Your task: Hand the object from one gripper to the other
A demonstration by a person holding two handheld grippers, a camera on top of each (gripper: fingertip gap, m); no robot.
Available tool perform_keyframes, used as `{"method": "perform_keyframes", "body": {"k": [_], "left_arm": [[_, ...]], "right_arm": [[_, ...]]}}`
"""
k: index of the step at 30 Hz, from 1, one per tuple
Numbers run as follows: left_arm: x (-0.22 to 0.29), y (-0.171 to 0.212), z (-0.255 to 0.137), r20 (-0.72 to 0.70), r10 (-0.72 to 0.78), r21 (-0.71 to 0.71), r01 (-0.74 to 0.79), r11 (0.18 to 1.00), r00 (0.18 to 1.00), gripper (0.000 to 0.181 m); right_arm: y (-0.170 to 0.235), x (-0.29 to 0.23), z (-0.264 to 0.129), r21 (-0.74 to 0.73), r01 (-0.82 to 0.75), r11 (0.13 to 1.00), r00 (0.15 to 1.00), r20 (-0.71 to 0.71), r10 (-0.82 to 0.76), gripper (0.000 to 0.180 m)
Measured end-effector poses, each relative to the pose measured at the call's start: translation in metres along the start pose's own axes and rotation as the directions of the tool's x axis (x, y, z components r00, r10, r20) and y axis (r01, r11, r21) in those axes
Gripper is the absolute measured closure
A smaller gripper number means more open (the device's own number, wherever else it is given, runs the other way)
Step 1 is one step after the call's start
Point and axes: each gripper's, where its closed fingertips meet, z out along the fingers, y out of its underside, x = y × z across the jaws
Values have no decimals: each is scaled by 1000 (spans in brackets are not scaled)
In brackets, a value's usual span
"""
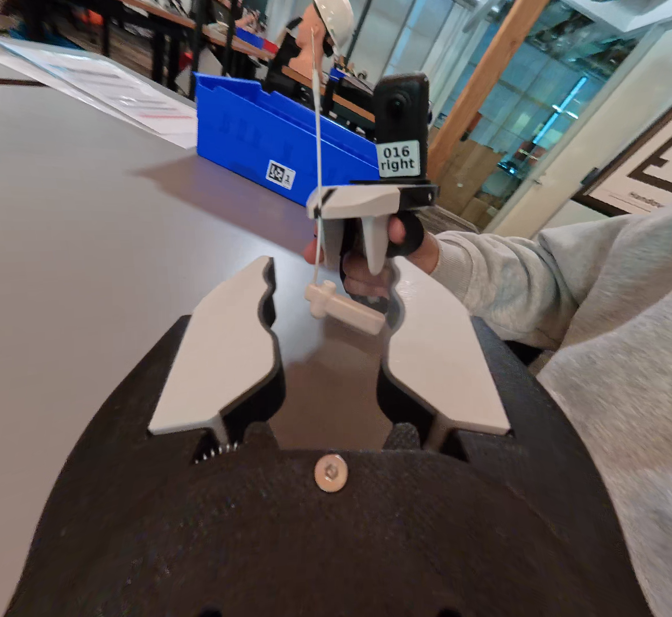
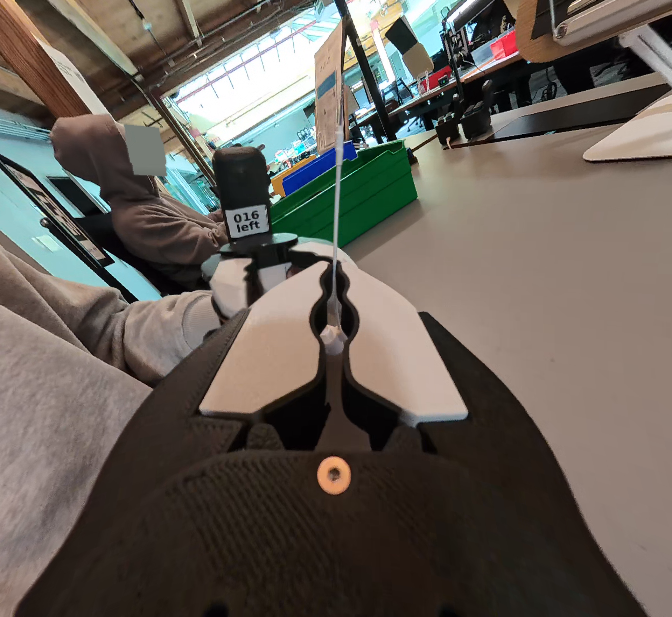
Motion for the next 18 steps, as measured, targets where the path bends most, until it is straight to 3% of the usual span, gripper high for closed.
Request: {"method": "perform_keyframes", "body": {"k": [3, 5, 14, 18], "left_arm": [[7, 13, 6, -31, 62, -69, -64, 996, 998, 94], [10, 24, 10, -35, 142, -131, -146, 981, 989, 90], [17, 31, 12, -53, 190, -173, -197, 965, 980, 104], [18, 36, 14, -52, 210, -203, -216, 955, 976, 121]], "right_arm": [[-2, 1, -1, 10, -17, 1000, 1000, 7, 17, 178], [-2, 0, -1, 9, -18, 1000, 1000, 12, 18, 178], [2, -13, 4, -20, -3, 1000, 999, 54, 4, 178], [3, -18, 5, -28, 3, 1000, 997, 78, -1, 178]]}}
